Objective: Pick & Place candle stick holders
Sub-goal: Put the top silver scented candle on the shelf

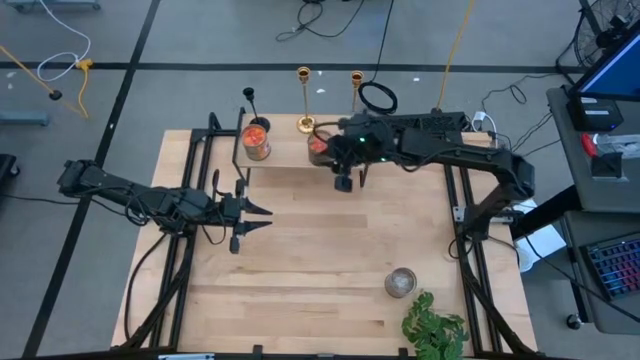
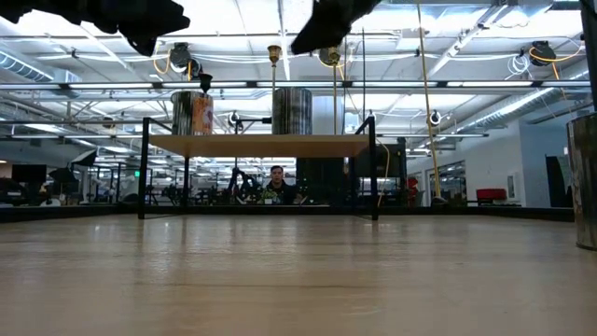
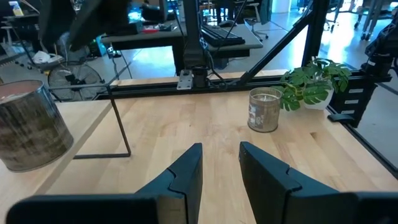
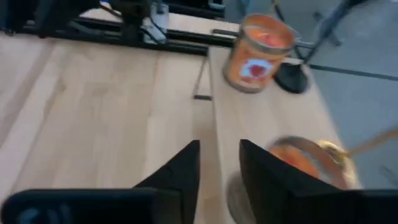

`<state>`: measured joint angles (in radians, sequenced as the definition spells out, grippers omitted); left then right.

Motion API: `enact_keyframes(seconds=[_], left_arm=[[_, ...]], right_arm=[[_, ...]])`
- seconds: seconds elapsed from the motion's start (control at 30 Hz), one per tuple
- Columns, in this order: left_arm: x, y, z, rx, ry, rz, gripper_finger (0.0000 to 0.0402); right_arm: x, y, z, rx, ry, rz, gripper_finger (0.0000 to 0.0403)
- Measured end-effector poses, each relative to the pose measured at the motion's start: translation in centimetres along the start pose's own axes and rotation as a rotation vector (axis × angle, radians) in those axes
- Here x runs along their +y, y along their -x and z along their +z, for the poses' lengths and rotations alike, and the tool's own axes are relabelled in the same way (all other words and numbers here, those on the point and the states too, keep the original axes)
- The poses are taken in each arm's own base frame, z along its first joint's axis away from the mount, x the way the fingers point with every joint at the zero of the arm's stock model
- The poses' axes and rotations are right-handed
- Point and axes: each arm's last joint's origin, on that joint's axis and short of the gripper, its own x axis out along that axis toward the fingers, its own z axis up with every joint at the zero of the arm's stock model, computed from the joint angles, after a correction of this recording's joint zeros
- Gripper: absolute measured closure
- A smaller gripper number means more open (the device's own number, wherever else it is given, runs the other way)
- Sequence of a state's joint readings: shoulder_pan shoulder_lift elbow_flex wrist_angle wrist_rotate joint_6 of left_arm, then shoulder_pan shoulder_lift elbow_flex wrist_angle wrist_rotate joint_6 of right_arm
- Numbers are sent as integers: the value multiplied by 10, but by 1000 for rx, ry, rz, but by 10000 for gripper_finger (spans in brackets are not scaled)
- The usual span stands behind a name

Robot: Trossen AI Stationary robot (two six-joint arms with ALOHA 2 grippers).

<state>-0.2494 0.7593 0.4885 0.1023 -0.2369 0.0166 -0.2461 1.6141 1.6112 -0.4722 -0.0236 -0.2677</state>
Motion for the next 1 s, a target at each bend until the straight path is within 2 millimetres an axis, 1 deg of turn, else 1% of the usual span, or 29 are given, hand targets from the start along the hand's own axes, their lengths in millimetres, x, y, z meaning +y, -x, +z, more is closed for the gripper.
enact_keyframes(seconds=[0.1, 0.2, 0.27, 0.37, 0.47, 0.53, 0.6, 0.7, 0.8, 1.0], left_arm=[[0, 0, 0, 0, 0, 0, 289], [0, 0, 1, -5, 1, 0, 289], [0, 0, 0, -5, 1, 0, 289], [0, 0, 1, -5, 6, 0, 289], [0, 0, 0, -5, 18, 0, 289], [0, 0, 0, -4, 20, 0, 289], [0, 0, 0, -4, 21, 0, 289], [0, 0, 0, -4, 27, 0, 289], [0, 0, 0, -4, 27, 0, 289], [0, 0, 0, -4, 27, 0, 289]], right_arm=[[7, 13, -4, 90, -6, -66, 254], [10, 15, -9, 132, -89, -95, 222], [11, 9, -18, 156, -155, -107, 203], [10, -3, -39, 214, -202, -116, 181], [7, -18, -57, 162, -223, -144, 165], [4, -27, -69, 113, -223, -164, 158], [-1, -33, -76, 64, -221, -187, 153], [-10, -35, -83, 18, -244, -227, 152], [-15, -37, -91, 12, -248, -257, 151], [-21, -39, -93, -79, -242, -268, 151]])
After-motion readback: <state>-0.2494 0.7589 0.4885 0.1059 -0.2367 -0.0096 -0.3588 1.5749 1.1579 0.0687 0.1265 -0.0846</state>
